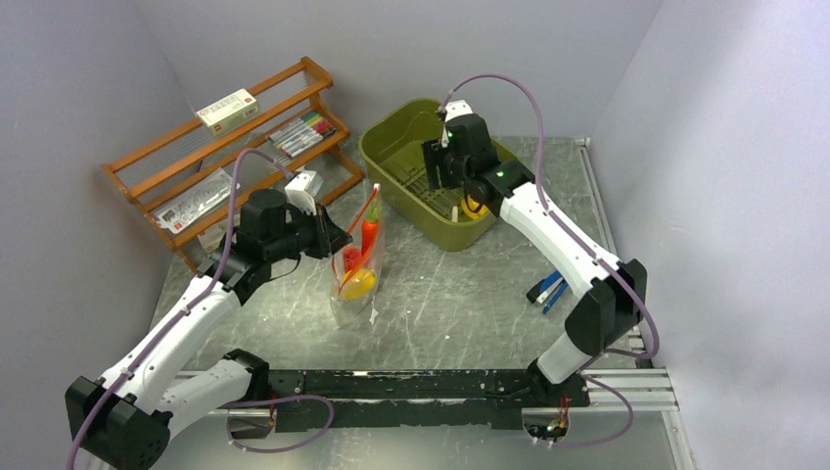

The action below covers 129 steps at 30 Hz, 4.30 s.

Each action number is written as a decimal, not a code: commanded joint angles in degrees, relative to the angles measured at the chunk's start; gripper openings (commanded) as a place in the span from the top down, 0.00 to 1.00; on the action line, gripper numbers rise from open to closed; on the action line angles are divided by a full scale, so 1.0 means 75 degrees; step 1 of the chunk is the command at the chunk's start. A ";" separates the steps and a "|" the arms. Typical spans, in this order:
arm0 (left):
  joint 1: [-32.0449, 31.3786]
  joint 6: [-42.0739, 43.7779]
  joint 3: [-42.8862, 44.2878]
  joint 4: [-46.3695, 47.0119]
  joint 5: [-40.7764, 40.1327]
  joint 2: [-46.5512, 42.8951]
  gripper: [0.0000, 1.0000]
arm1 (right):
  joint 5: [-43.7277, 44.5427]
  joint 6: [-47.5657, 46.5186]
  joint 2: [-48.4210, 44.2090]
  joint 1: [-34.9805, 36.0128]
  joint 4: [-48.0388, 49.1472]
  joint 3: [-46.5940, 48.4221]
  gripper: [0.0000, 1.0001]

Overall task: Place the food in the zip-top bag and seal the zipper
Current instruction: Pick up the fake vegetable at the center of the board.

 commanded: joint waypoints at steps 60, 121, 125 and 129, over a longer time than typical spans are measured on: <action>0.0037 -0.0260 -0.0750 -0.0040 0.0082 -0.0619 0.93 | 0.0458 -0.0394 0.4385 -0.1699 -0.2897 0.2692 0.25; 0.0036 -0.0296 -0.0107 0.0785 -0.0490 -0.0216 0.93 | -0.1868 0.0832 -0.0702 -0.1658 0.1753 -0.0191 0.52; 0.0036 -0.0311 -0.0081 0.0928 -0.0295 -0.0212 0.93 | -0.2488 0.1481 -0.1095 -0.1453 0.2097 -0.0458 0.53; 0.0036 -0.0467 -0.0226 0.1226 -0.0060 -0.0260 0.93 | -0.2939 0.2123 -0.1448 -0.1087 0.2606 -0.0754 0.53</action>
